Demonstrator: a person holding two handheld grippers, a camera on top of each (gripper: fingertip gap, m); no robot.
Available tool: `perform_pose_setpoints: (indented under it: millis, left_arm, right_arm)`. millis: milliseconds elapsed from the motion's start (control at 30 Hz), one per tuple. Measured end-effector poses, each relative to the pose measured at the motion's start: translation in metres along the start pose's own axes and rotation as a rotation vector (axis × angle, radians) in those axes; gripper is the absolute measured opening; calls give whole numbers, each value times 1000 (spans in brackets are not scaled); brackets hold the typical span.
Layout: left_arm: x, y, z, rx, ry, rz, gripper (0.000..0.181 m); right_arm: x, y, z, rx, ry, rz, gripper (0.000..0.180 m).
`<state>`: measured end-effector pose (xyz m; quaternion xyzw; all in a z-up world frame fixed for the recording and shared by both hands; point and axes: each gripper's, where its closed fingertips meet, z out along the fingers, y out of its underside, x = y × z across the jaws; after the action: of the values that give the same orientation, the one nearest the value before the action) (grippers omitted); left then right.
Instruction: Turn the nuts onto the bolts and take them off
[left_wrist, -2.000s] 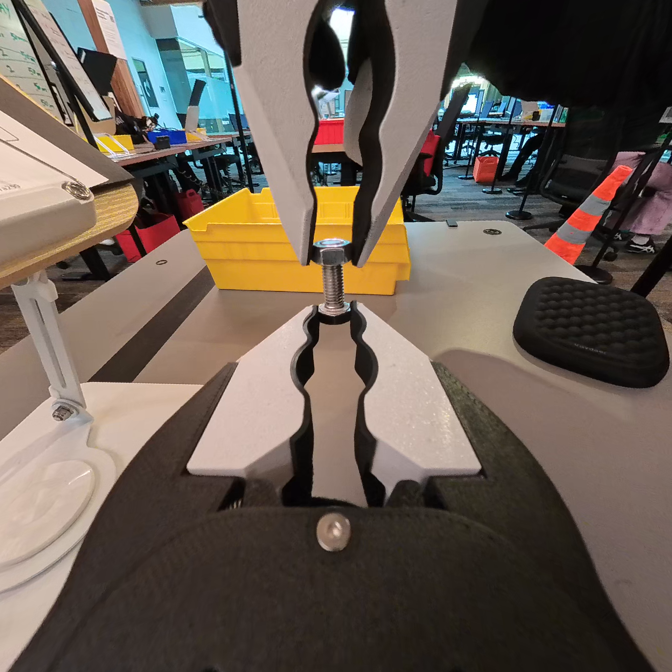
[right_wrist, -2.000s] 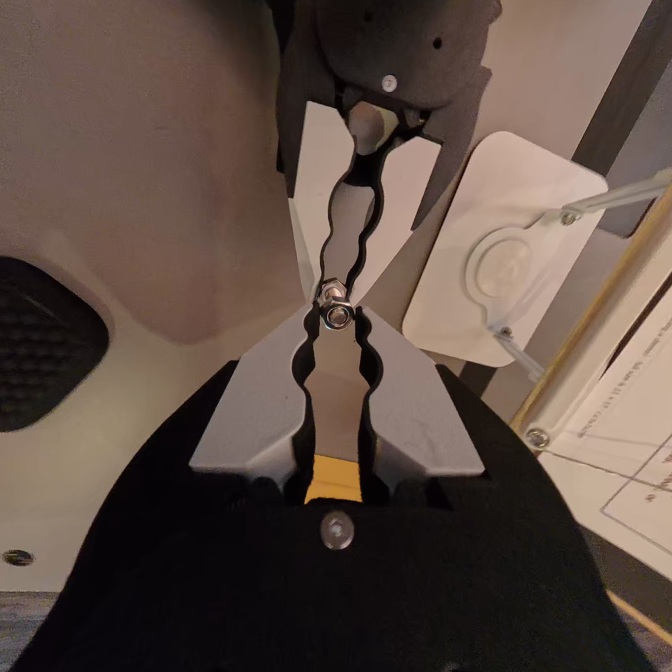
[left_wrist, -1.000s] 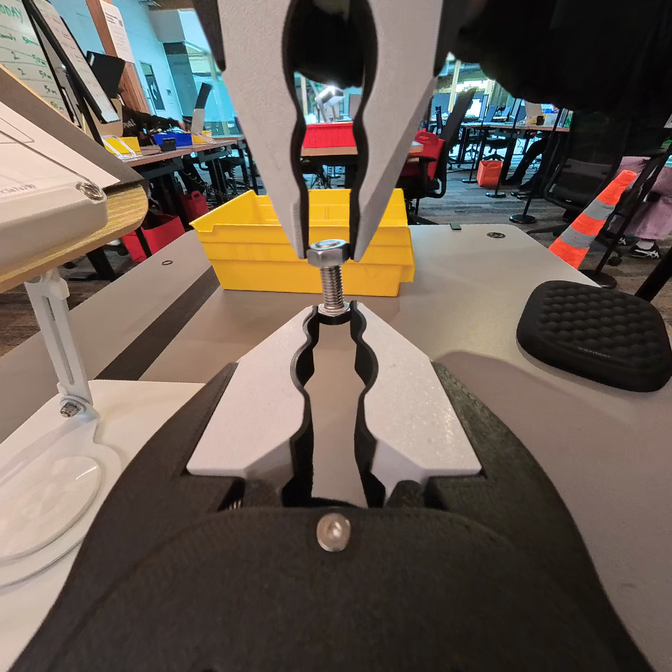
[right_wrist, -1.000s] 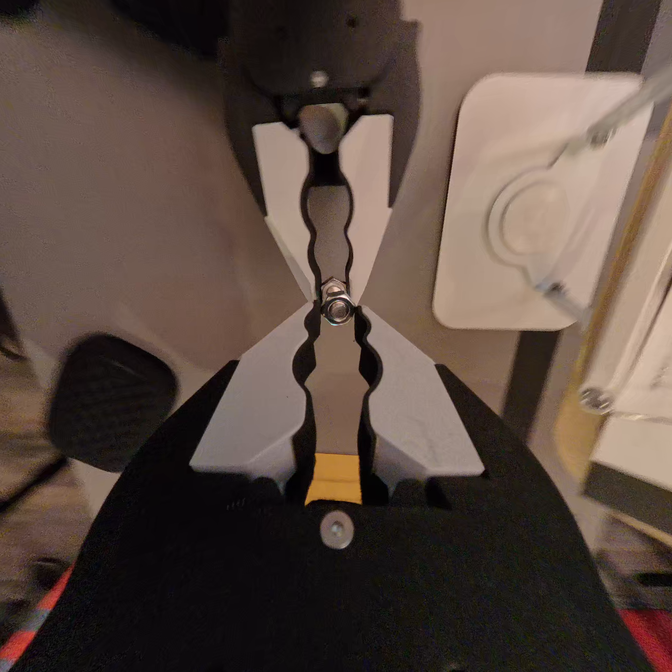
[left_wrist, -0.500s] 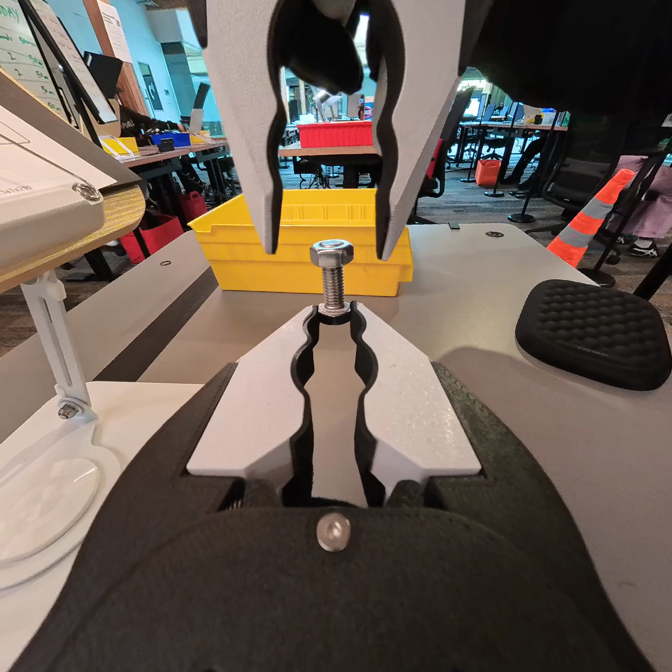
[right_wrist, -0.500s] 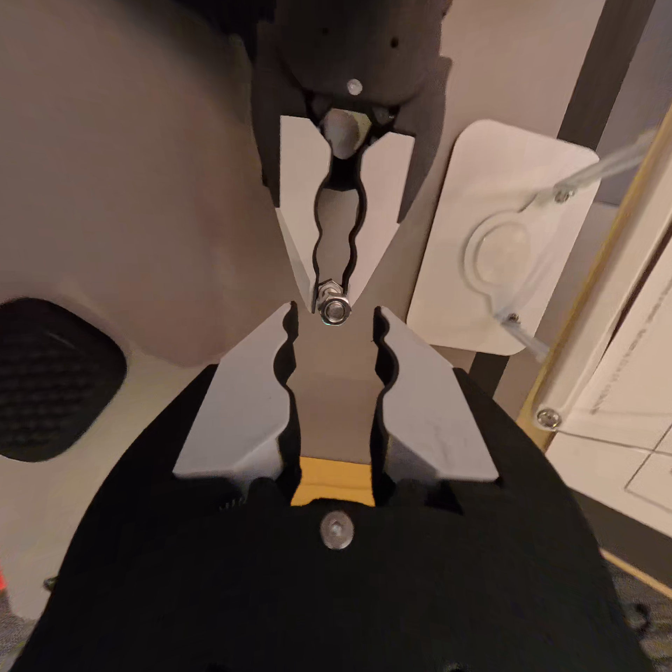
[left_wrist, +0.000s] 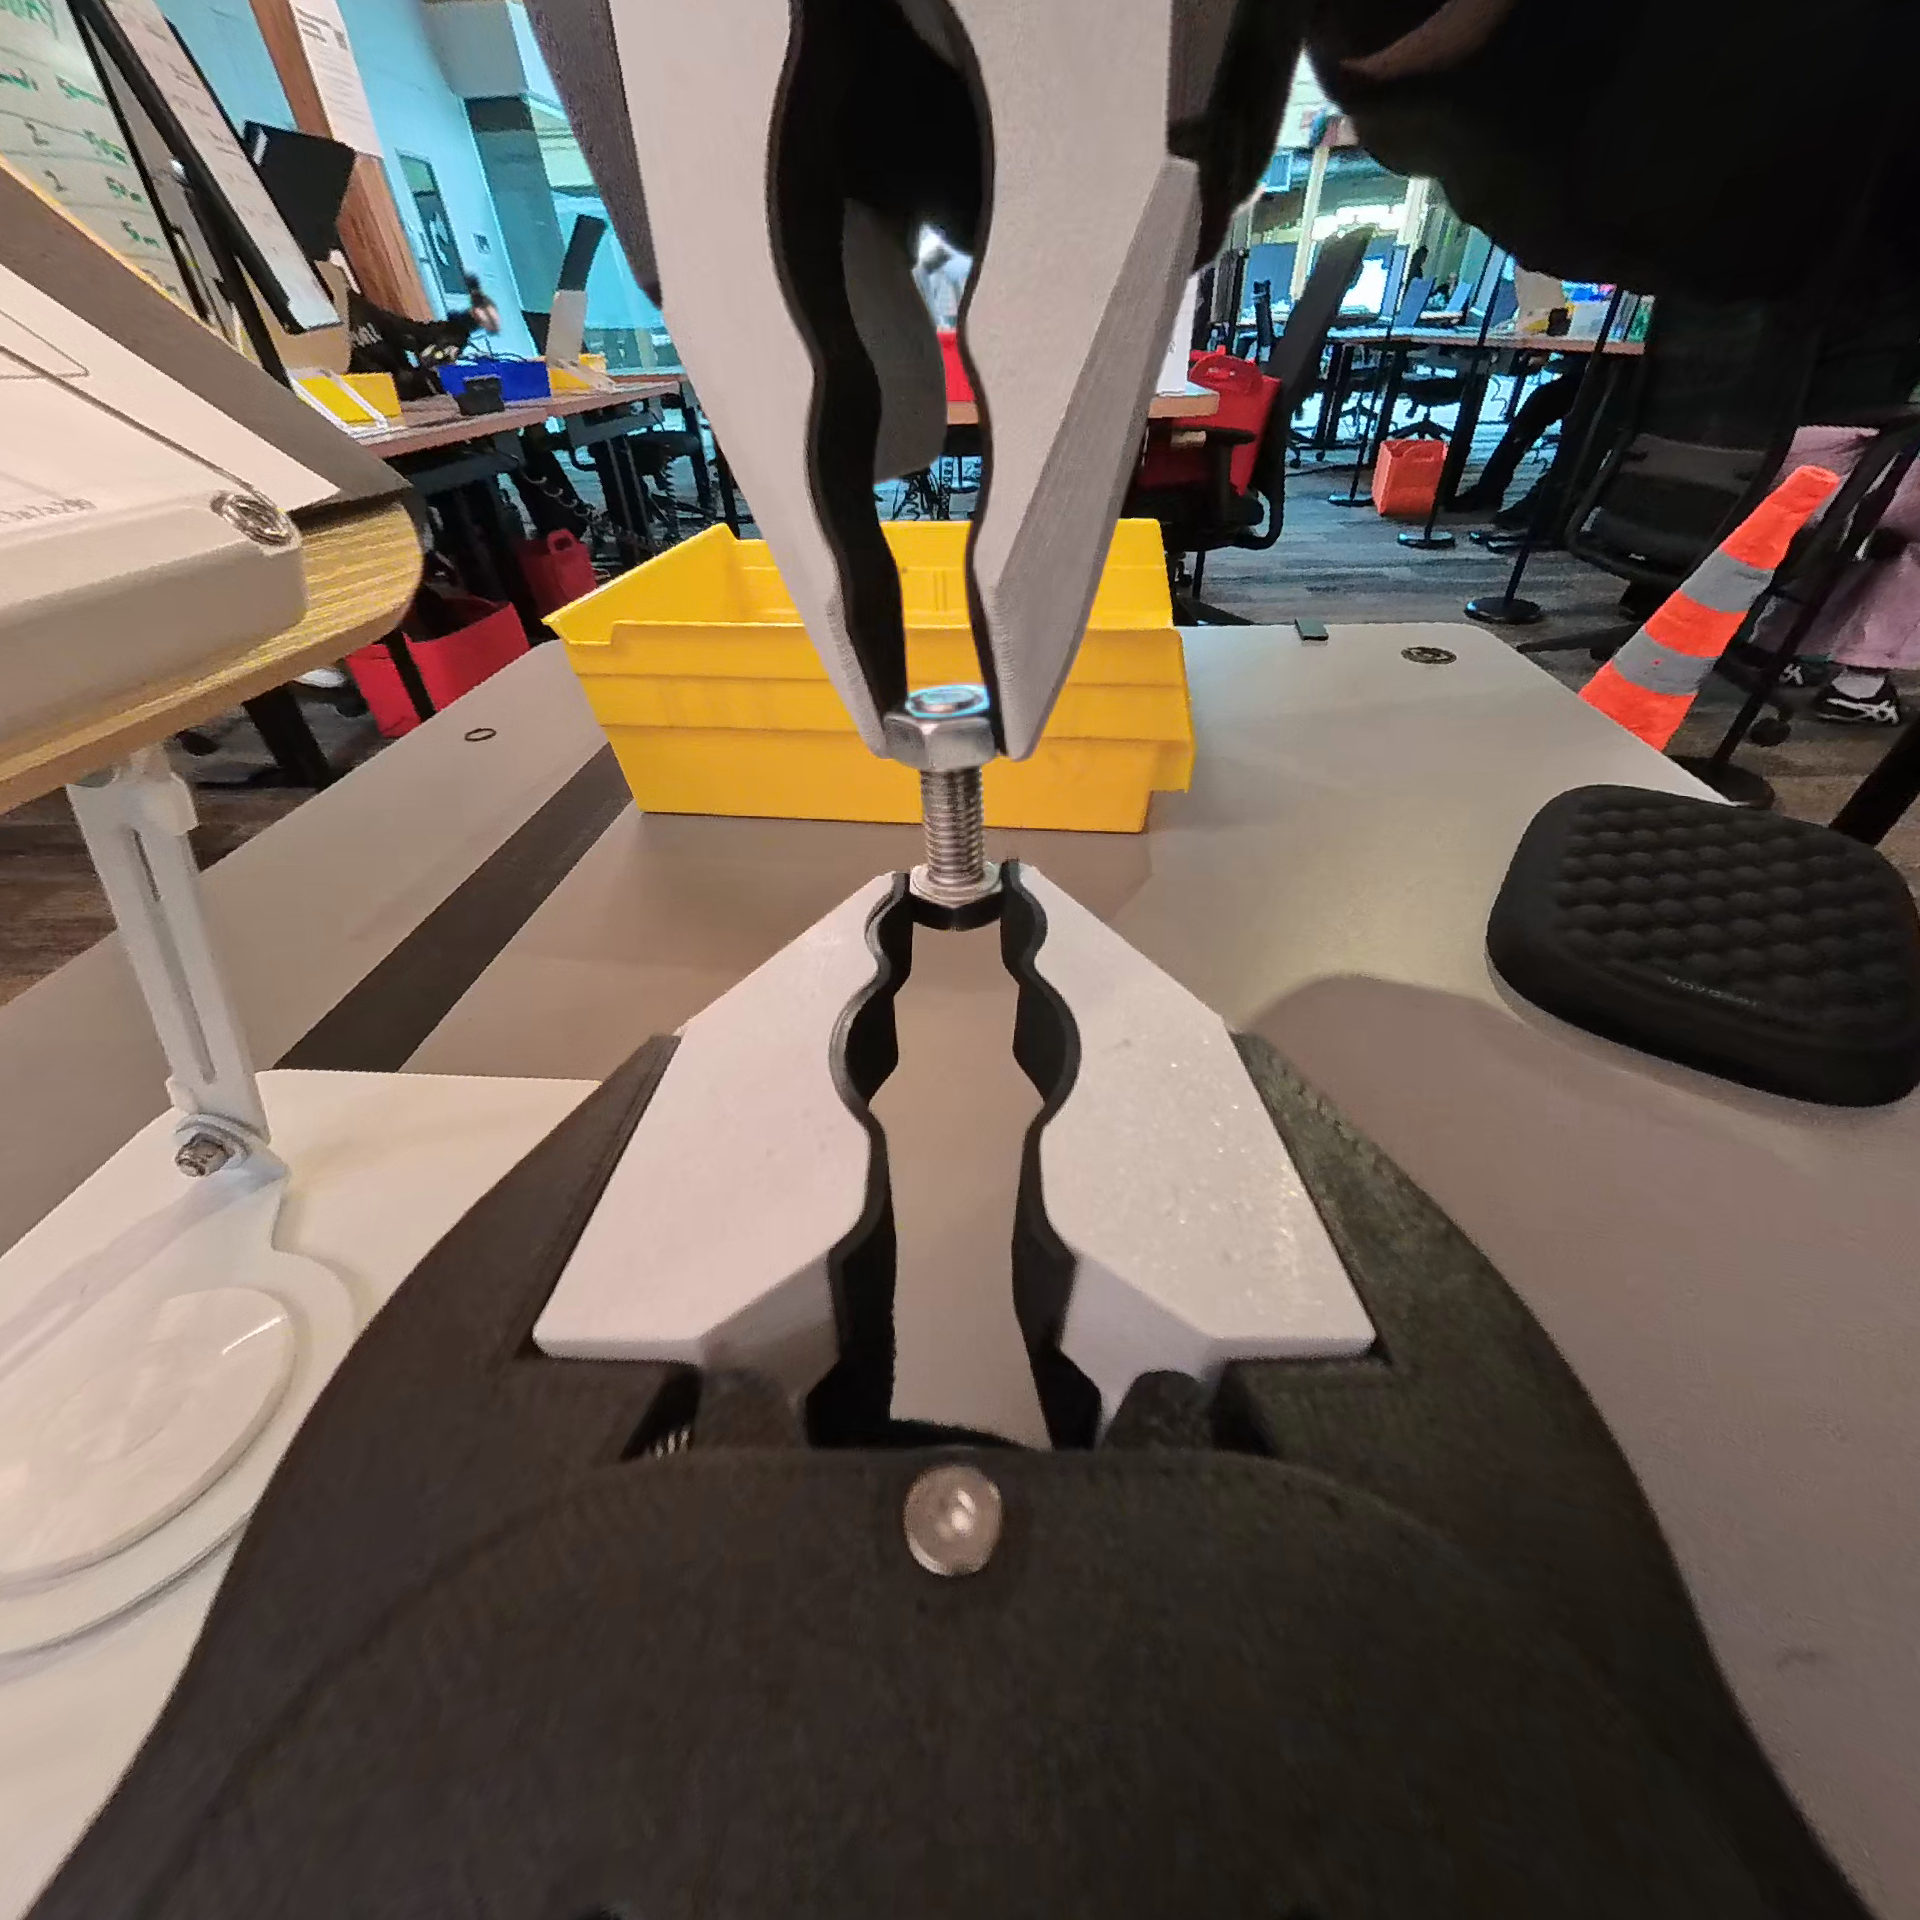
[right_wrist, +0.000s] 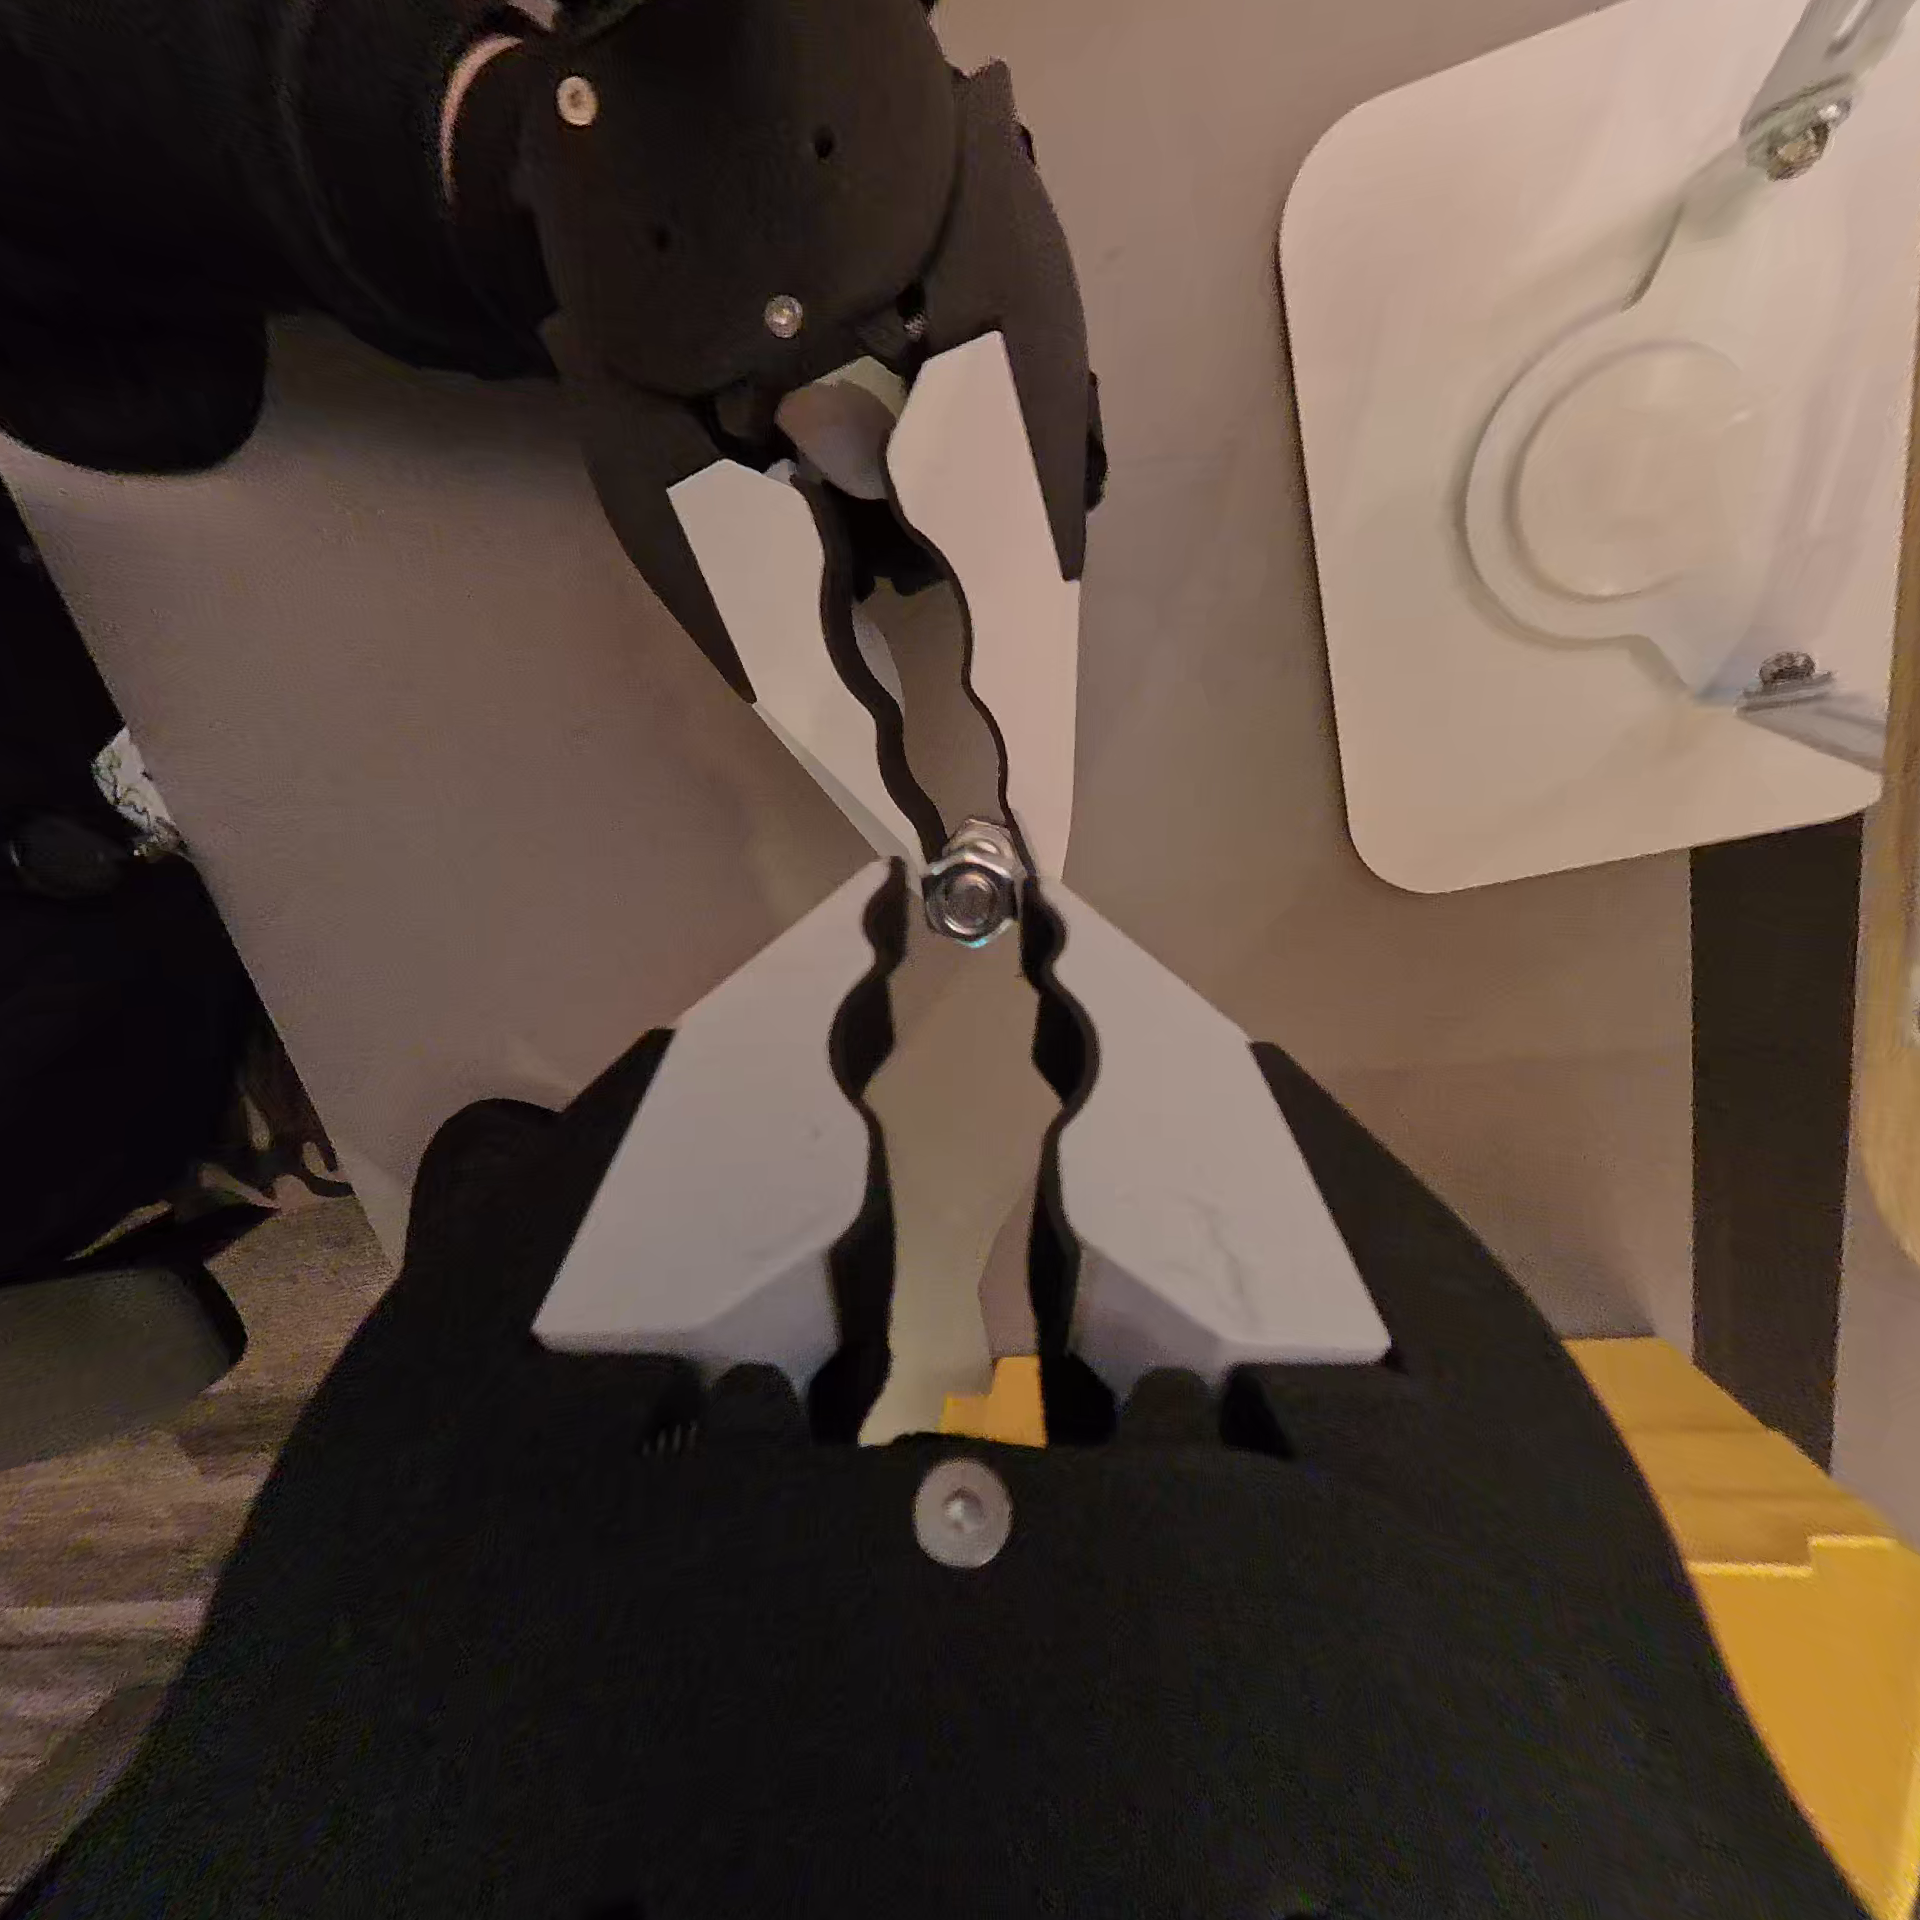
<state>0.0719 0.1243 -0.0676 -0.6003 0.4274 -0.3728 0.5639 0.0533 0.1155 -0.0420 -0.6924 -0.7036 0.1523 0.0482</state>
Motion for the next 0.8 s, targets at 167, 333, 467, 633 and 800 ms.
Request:
perform_pose_setpoints:
  millis: [167,333,467,633,800]
  left_arm:
    - [2,-3,1,9,9,-1,15]
    - [3,-2,1,8,11,0,15]
    - [2,-2,1,5,9,2,15]
    - [1,-2,1,7,4,-1,15]
    - [1,1,1,-5,2,1,15]
  right_arm:
    - [1,-1,-5,-11,75,-243,49]
    - [-1,2,-5,-72,143,-552,30]
    - [1,2,-2,-108,164,-617,18]
    - [3,2,-2,-82,96,-286,18]
    - [3,7,2,-60,42,-4,26]
